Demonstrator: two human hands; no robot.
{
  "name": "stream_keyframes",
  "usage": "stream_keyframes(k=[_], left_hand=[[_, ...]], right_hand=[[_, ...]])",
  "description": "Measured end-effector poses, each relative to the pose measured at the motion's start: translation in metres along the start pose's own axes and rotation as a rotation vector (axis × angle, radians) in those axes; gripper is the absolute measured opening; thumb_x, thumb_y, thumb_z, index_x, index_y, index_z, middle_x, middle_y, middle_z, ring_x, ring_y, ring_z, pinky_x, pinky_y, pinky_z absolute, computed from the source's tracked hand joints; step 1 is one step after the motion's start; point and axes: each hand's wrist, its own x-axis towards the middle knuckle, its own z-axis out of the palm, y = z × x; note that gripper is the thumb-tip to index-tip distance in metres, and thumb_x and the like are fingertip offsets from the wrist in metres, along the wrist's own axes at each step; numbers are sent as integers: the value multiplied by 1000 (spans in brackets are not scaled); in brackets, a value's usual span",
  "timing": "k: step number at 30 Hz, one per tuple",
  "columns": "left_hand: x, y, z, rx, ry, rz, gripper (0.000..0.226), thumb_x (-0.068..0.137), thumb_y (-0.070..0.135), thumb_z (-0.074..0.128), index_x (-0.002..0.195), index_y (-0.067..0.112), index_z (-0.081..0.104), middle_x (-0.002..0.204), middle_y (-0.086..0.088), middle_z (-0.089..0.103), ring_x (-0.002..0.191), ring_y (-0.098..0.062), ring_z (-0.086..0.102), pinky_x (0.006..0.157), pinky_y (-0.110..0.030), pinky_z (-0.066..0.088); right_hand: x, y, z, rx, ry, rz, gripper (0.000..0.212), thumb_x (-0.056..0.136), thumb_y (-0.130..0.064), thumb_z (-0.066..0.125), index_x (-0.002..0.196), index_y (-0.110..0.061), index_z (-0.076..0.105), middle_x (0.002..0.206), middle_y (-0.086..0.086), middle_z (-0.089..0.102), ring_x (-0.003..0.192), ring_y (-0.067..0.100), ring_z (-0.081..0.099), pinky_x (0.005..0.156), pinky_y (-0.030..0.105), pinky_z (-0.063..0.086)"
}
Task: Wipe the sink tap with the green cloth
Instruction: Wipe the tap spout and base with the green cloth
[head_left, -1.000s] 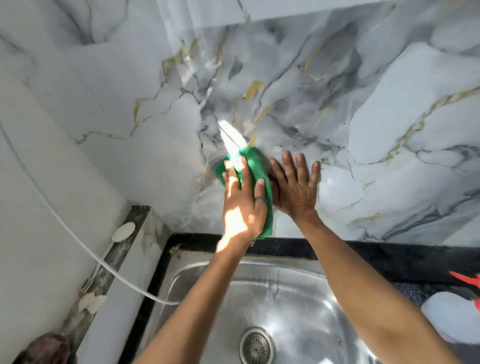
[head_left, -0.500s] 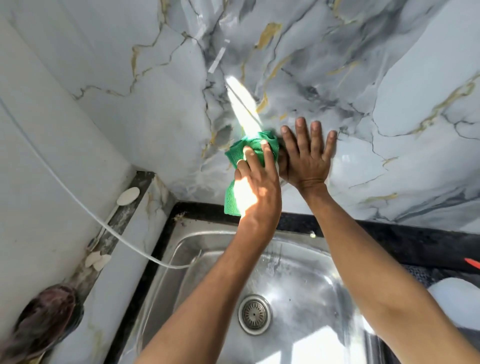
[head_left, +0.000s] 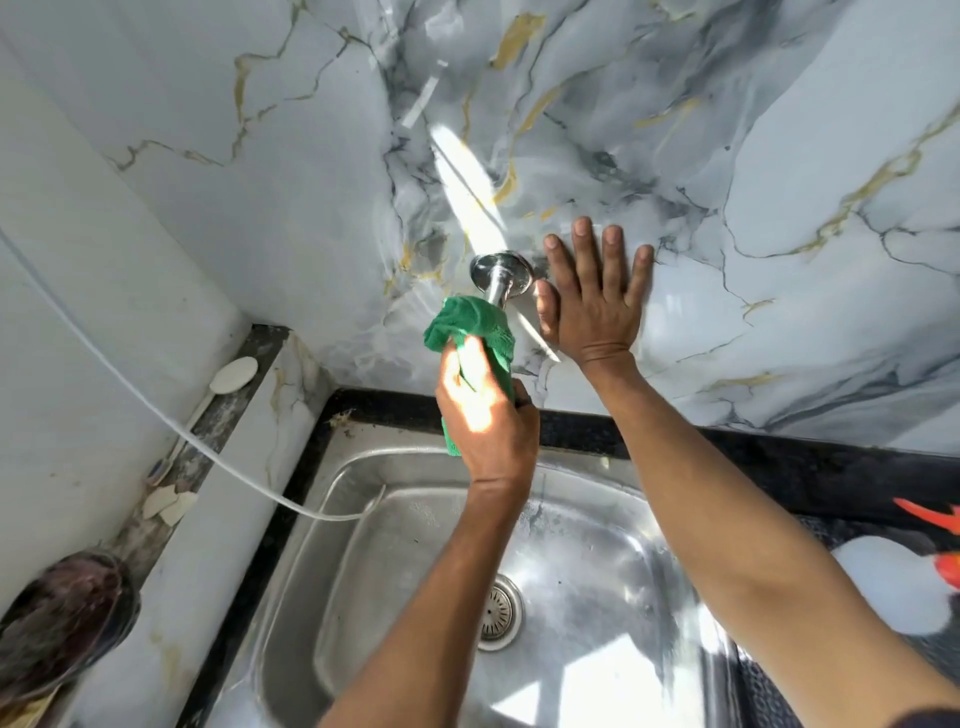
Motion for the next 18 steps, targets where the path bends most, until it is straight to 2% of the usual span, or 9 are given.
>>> stream_keyframes(k=[2,3,5,7,11,13,14,16,18], left_hand=[[-14,-10,-1,-47,-13,-30,65,73,-6,49,137,2,46,132,-8,47,116,-6,44,96,-26,44],[-26,-16,-6,-44,-39,-25,62,78,-7,48,139,3,44,136,-7,46,119,-5,44,100,-27,47],[-55,-28,-22,13,-102,49,64,85,-8,51,146,1,33,148,-31,39,137,-30,39,115,-45,44],[-73,-47,-40,48,-117,135,67,86,-10,53,147,4,30,148,-40,33,140,-42,32,117,-54,40],[-42,-34,-72,33,6,224,61,98,7,48,155,9,25,158,-25,23,146,-42,31,123,-48,34],[-4,-2,-72,110,-96,223,68,104,20,50,163,18,15,169,-18,10,147,-43,33,111,-53,49],[12,13,-69,155,-208,216,70,107,32,46,165,23,8,173,-12,-3,152,-45,24,112,-56,47],[32,31,-55,286,-394,285,69,109,50,33,166,23,4,173,-8,-16,160,-38,-8,128,-58,21],[42,36,-43,448,-478,359,68,109,54,23,165,18,10,173,-9,-13,158,-35,-22,131,-53,-3]], right_hand=[[1,0,-1,-2,1,0,68,106,-46,30,166,-29,1,175,-2,-14,163,23,-14,132,53,-9],[1,0,-1,0,3,-1,68,106,-46,30,166,-29,1,175,-2,-14,163,23,-14,132,53,-9],[1,0,-1,7,0,-3,68,106,-46,30,165,-29,2,175,-3,-13,163,23,-14,132,52,-9],[-1,0,-1,12,4,-7,67,106,-46,31,165,-28,4,175,-3,-12,163,23,-13,132,52,-9],[-2,2,0,-18,5,-10,67,106,-47,31,165,-29,4,175,-3,-13,163,22,-14,131,51,-11],[-1,2,1,-16,4,-10,68,106,-47,32,165,-28,4,176,-3,-12,163,21,-13,132,51,-11],[-1,2,1,-16,13,-15,68,106,-47,33,166,-28,8,176,-3,-8,164,22,-10,132,51,-9],[-3,5,3,-37,39,-30,66,106,-49,35,166,-25,20,177,1,3,164,26,-2,133,54,-2],[-5,7,5,-42,57,-48,65,106,-51,36,164,-23,30,176,4,8,164,30,2,133,57,1]])
